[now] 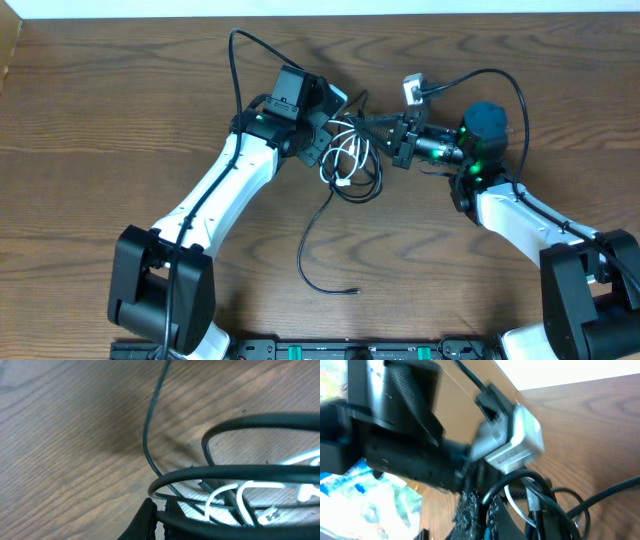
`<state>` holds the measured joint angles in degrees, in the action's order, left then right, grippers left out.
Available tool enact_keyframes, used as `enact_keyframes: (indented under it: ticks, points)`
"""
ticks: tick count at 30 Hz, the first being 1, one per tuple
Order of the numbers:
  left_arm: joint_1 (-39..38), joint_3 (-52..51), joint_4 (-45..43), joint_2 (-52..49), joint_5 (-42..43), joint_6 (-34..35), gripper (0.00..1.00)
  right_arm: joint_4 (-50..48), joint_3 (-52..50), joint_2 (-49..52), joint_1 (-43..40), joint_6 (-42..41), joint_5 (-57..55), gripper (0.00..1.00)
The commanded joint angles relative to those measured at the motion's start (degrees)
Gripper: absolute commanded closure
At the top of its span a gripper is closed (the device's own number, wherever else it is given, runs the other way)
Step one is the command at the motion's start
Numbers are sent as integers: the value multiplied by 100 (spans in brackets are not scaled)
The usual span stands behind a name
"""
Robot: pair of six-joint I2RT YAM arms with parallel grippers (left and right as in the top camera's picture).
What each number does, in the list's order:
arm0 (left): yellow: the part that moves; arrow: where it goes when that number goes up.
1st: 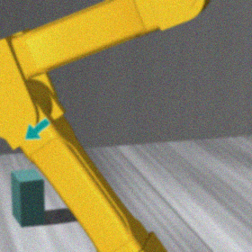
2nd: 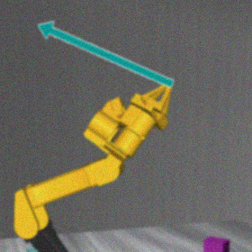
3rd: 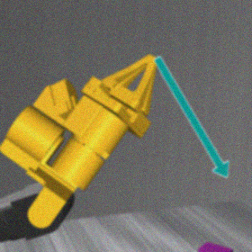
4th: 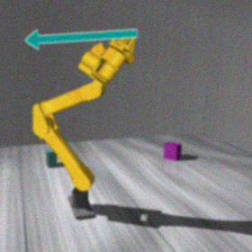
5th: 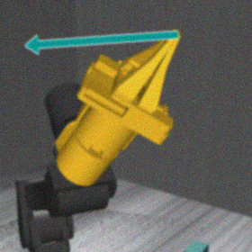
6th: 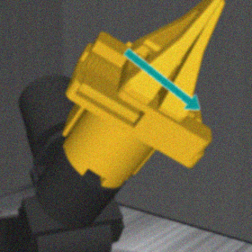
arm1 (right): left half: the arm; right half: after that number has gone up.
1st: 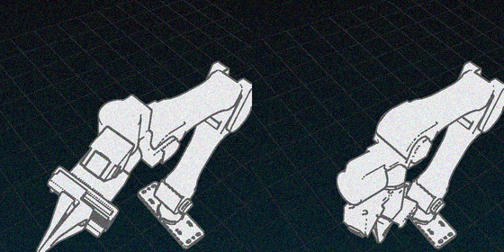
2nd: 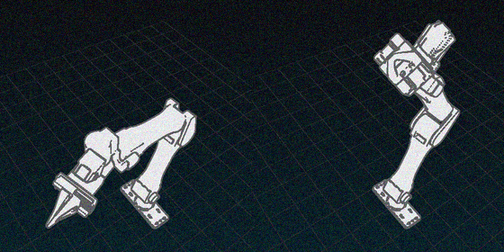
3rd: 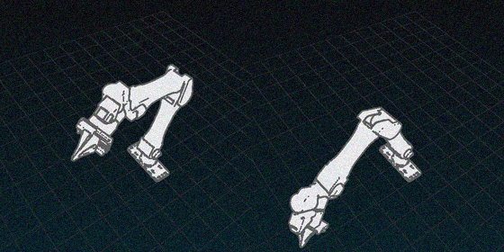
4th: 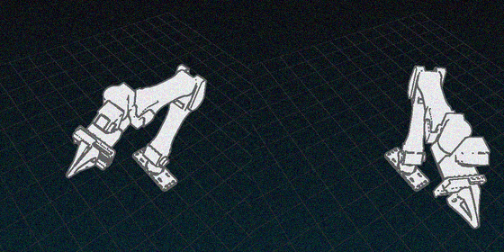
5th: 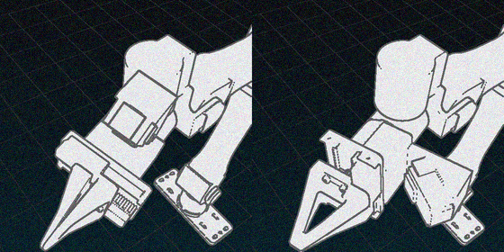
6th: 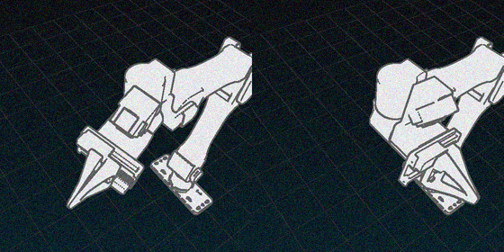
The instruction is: Untangle cables
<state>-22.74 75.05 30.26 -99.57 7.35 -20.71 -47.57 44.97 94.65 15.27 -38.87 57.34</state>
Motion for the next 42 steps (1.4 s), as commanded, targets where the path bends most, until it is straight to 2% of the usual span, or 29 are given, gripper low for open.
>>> enact_keyframes:
  ticks: [1,4,13,17,23,24,26,33,36,37,42]
  points:
    - [61,17,205,-271,-247,48,92,-542,90,-144,-260,-422,105,99]
    - [61,17,326,-308,-247,48,92,-796,90,-144,-391,-551,31,99]
    - [61,17,662,-310,-247,46,92,-608,87,-142,-826,-782,-433,99]
    - [61,17,638,-310,-247,48,92,-94,87,-142,-896,-706,-463,99]
    - [61,17,525,-308,-68,50,92,1154,87,-142,-887,-70,-636,99]
    - [61,17,498,-308,15,50,92,1403,87,-142,-881,85,-713,96]
    - [61,20,439,-308,238,50,93,1816,87,-142,-879,306,-859,73]
    - [55,20,192,-291,1561,52,92,2282,87,-142,-706,525,-1121,64]
    - [55,20,111,-289,2041,76,92,2428,87,-142,-496,529,-1604,61]
    - [55,20,92,-286,2070,101,92,2487,87,-142,-420,529,-1821,60]
    - [55,20,92,-286,1617,114,92,2708,87,-138,111,529,-3010,40]
